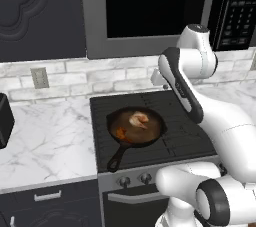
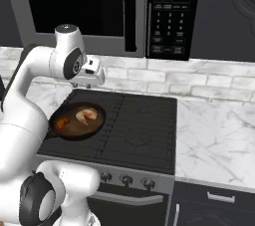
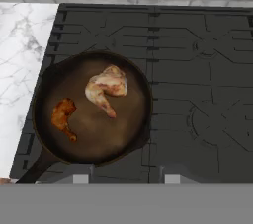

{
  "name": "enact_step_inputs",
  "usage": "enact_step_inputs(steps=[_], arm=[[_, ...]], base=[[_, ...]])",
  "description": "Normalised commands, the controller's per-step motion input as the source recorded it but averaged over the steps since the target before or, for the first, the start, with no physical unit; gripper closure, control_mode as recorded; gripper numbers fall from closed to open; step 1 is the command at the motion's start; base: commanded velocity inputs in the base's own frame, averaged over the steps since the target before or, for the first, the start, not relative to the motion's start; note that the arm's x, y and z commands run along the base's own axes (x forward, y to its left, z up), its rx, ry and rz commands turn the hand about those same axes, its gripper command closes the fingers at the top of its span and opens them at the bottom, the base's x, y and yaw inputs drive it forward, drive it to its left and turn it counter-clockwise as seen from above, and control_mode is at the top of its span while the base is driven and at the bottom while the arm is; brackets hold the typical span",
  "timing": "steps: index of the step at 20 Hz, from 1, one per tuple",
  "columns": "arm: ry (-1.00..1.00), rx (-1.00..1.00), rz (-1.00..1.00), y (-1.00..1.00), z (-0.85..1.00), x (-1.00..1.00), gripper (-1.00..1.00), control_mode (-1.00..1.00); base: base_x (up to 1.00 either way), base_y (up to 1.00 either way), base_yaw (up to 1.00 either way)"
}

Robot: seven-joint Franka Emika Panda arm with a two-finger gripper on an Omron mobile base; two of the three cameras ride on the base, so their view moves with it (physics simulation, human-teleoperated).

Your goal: Take the chicken drumsticks from the pan and place one on each plate on the dining counter.

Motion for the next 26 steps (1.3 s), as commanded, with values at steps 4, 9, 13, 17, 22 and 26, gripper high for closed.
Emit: enact_step_inputs(steps=[4, 9, 13, 17, 22, 26], arm=[[0.00, 0.00, -0.03, 0.14, -0.09, 0.00, -1.00, -1.00], [0.00, 0.00, -0.08, 0.29, -0.24, 0.00, -1.00, -1.00], [0.00, 0.00, -0.04, 0.18, -0.46, 0.00, -1.00, -1.00], [0.00, 0.00, 0.05, 0.00, -0.84, 0.00, -1.00, -1.00], [0.00, -0.02, 0.15, 0.00, -0.56, 0.00, -1.00, -1.00], [0.00, -0.05, 0.14, 0.02, -0.36, 0.00, -1.00, -1.00]], base=[[0.00, 0.00, 0.00], [0.00, 0.00, 0.00], [0.00, 0.00, 0.00], [0.00, 0.00, 0.00], [0.00, 0.00, 0.00], [0.00, 0.00, 0.00]])
